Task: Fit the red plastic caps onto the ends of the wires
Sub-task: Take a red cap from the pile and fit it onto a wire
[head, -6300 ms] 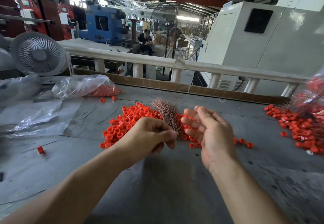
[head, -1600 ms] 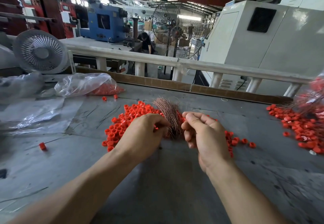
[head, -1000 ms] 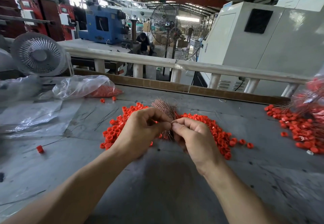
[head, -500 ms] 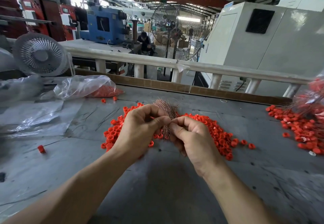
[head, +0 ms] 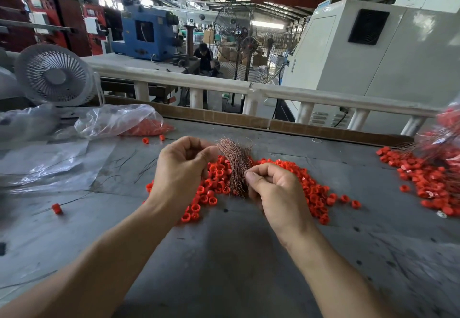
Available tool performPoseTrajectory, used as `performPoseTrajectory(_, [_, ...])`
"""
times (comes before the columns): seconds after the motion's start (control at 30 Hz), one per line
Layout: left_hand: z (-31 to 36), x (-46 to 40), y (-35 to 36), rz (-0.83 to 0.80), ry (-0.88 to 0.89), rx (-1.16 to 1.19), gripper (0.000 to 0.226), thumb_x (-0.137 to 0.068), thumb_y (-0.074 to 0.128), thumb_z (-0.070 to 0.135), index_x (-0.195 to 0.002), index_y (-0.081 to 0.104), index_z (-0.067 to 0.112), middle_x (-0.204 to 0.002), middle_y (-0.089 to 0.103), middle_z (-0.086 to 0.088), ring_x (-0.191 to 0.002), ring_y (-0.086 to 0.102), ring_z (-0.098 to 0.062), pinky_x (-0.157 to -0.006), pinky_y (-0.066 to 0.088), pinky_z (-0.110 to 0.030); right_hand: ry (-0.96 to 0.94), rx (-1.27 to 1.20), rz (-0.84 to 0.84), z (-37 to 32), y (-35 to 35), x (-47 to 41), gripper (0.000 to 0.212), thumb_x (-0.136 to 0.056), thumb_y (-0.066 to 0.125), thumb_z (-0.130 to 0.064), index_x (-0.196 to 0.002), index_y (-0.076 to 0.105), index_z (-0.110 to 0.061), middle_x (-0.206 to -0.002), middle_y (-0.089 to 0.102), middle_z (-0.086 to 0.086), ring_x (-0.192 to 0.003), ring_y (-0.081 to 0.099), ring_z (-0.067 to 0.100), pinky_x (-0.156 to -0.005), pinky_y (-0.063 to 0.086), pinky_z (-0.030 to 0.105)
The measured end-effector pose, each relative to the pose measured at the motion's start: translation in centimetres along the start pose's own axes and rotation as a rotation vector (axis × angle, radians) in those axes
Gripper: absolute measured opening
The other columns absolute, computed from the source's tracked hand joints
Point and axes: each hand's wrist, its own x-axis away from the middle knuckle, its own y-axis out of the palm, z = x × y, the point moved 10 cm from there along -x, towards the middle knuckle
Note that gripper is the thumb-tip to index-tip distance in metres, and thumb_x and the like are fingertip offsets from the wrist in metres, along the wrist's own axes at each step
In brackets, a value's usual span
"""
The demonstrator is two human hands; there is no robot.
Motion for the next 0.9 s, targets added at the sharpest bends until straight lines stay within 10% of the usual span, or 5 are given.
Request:
performPoseTrajectory(0.33, [-0.9,0.2,1.2,-0.183,0.090,-0.968,0.009,-0.080,0.081,0.029,-0.077,0.073,0.031,-0.073,0.067,0.017,-0.073,0.059,0.002,-0.065,0.049,-0.025,-0.033,0.060,0.005,-0.1,0.1,0.1,0.016,-0.096,0.066,-0.017,-0.080,0.069,-0.018,-0.057,0.062,-0.004,-0.049,0.048,0.005,-0.048,0.037,0.020])
performPoseTrajectory(0.9, [0.1,0.3,1.3,-0.137,0.147,-0.858,0.008,-0.086,0.077,0.024,-0.083,0.072,0.030,-0.073,0.067,0.018,-0.073,0.061,0.002,-0.060,0.042,-0.014,-0.081,0.132,0.017,-0.9,0.0,0.5,0.016,-0.095,0.067,-0.018,-0.080,0.070,-0.023,-0.060,0.065,-0.004,-0.055,0.054,0.004,-0.053,0.044,0.020])
